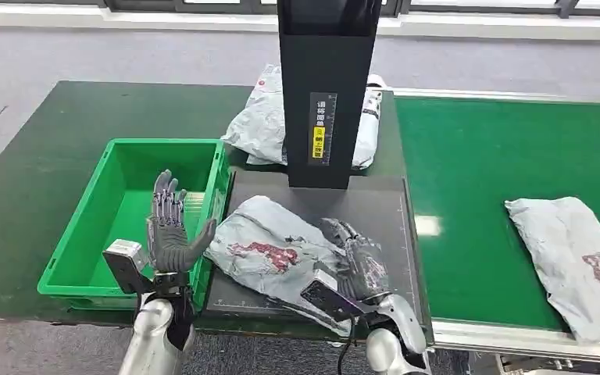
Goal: Moved the parcel from conveyor to table for the left to box.
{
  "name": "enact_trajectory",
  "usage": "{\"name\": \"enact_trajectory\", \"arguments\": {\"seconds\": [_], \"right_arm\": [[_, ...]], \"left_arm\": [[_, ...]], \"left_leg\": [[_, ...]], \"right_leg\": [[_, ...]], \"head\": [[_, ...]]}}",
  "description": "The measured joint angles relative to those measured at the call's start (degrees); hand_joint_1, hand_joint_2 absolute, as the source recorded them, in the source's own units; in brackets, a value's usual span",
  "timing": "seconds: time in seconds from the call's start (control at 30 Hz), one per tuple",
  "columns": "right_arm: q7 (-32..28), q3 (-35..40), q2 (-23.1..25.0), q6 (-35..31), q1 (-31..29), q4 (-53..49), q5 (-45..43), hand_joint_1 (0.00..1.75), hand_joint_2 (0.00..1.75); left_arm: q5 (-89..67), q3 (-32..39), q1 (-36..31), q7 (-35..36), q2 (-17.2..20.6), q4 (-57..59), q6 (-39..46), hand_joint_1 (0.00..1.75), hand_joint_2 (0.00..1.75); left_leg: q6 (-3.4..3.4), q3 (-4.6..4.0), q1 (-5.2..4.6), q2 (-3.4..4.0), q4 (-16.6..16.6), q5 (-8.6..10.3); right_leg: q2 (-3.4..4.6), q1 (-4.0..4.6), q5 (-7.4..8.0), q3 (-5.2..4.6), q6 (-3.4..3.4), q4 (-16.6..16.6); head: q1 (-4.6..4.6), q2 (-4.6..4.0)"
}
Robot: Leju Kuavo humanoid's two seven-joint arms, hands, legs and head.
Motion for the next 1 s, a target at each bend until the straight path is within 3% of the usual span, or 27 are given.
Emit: {"name": "enact_trajectory", "arguments": {"seconds": [0.3, 0.47, 0.57, 0.73, 0.87, 1.0], "right_arm": [[0.17, -0.17, 0.0, -4.78, -0.16, -0.07, 0.44, 0.0, 1.75], [-0.61, -1.97, 0.46, -19.44, 0.52, -3.94, 2.21, 0.0, 1.75], [-4.54, -3.35, 0.68, -27.35, 1.72, -8.62, -0.35, 0.0, 1.75], [-16.05, -6.43, 1.05, -28.45, 3.37, -17.21, -11.15, 0.0, 1.75], [-17.2, -7.32, 1.09, -28.52, 4.22, -23.26, -12.72, 0.0, 1.75], [-17.24, -7.37, 1.11, -28.49, 4.48, -25.5, -12.72, 0.0, 1.75]], "left_arm": [[0.02, 0.0, 0.11, 0.0, 0.0, -0.85, 0.46, 0.0, 1.75], [-0.31, 0.0, 0.15, 0.0, 0.0, -1.18, 1.09, 0.0, 1.75], [-4.0, -0.02, 0.09, 0.0, 0.0, -0.98, 3.48, 0.0, 1.75], [-21.35, -2.91, -1.62, 1.6, 0.0, 6.92, 9.47, 0.0, 1.75], [-36.12, -7.0, -4.85, 5.91, -0.37, 16.36, 16.81, 0.0, 1.75], [-40.61, -9.66, -6.95, 6.73, -0.81, 24.71, 17.55, 0.0, 1.75]], "left_leg": [[0.0, 0.0, 0.0, 0.0, 0.0, 0.0], [0.0, 0.01, -0.01, 0.0, 0.01, 0.0], [0.0, 0.03, -0.01, 0.0, 0.02, -0.01], [0.0, 0.03, -0.03, 0.0, 0.03, -0.01], [0.02, 0.25, -0.09, 0.13, 0.02, -0.09], [0.0, 0.27, -0.07, 0.36, 0.01, -0.08]], "right_leg": [[0.0, 0.0, 0.0, 0.01, 0.0, 0.0], [-0.01, -0.01, 0.0, 0.0, 0.0, 0.0], [0.0, -0.01, 0.0, -0.03, 0.0, 0.0], [0.0, -0.03, 0.0, -0.04, 0.01, -0.02], [0.07, -0.1, 0.0, 0.1, 0.01, -0.02], [0.21, -0.07, 0.08, 0.02, -0.03, -0.02]], "head": [[0.0, -0.02], [0.0, -0.02], [-0.02, 0.0], [0.02, 0.0], [0.0, 0.0], [0.0, 0.0]]}}
